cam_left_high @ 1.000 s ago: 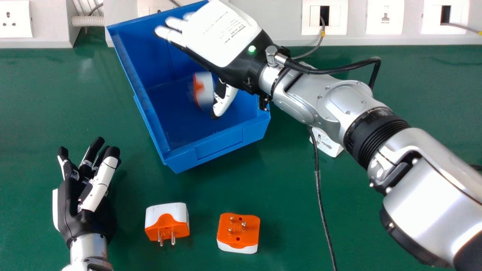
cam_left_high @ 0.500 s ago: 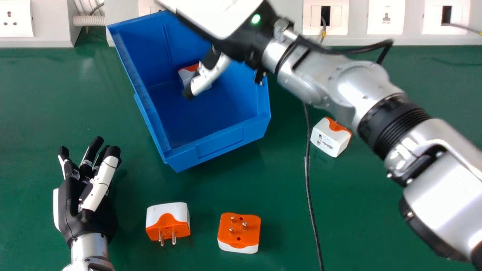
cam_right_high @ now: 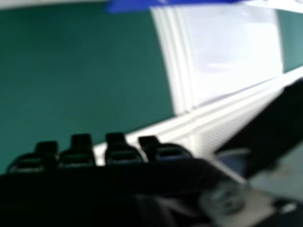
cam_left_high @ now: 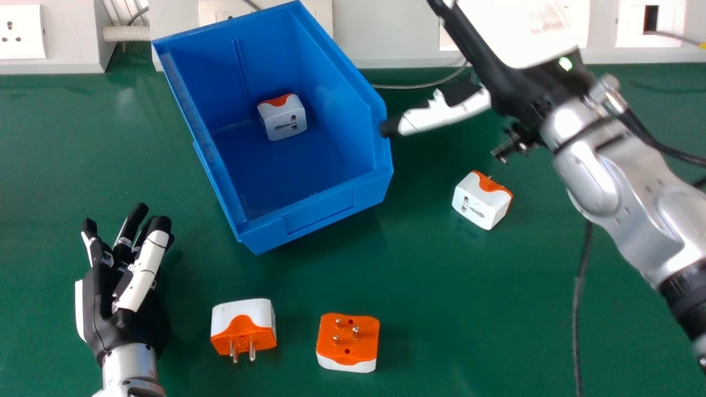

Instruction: Pick all objects and put in blue box

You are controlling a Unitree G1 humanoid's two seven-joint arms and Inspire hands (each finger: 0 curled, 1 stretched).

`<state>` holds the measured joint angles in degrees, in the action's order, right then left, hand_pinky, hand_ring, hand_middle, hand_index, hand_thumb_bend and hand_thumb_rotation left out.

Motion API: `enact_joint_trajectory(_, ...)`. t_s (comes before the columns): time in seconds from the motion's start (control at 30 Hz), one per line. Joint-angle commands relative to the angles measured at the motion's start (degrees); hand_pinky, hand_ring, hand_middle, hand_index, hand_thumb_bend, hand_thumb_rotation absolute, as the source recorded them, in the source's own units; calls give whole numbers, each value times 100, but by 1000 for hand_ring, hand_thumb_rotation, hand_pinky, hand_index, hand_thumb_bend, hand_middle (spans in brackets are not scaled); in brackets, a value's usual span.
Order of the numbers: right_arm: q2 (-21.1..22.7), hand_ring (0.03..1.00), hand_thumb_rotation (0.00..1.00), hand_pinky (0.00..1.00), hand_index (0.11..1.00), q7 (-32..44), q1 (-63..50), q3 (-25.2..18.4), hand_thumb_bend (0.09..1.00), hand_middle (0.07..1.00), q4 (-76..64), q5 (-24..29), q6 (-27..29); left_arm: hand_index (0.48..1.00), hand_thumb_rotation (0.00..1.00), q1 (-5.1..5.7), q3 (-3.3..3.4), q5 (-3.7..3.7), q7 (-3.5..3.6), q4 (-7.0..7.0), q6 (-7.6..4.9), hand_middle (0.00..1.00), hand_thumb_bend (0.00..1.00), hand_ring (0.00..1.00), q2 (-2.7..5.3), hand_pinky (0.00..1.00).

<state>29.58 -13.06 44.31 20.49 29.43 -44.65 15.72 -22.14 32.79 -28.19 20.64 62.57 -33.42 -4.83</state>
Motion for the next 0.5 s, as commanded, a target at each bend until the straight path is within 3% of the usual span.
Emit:
enact_joint_trajectory(0.0, 28, 1000, 763, 1000, 1000, 306, 105, -140, 1000, 1000, 47, 170, -200, 776, 55, 240, -49, 23, -199, 361, 497, 836, 684, 839, 253, 813)
enact_joint_trajectory(0.23, 7, 1000, 650, 1000, 1000, 1474, 335, 139, 1000, 1000, 966, 210, -425, 785, 39, 233, -22, -21, -232, 326, 577, 833, 664, 836, 250, 808)
enact_joint_trajectory(0.37, -169, 1000, 536, 995, 1000, 1710, 545, 393, 1000, 1000, 1731, 162, -242, 804, 35, 244, -31, -10, -138, 343, 534, 844, 641, 843, 239, 811)
enact_joint_trajectory(0.47, -317, 1000, 490, 978, 1000, 1742, 735, 618, 1000, 1000, 2351, 85, -152, 798, 46, 239, -21, -9, -221, 347, 581, 838, 645, 840, 237, 807)
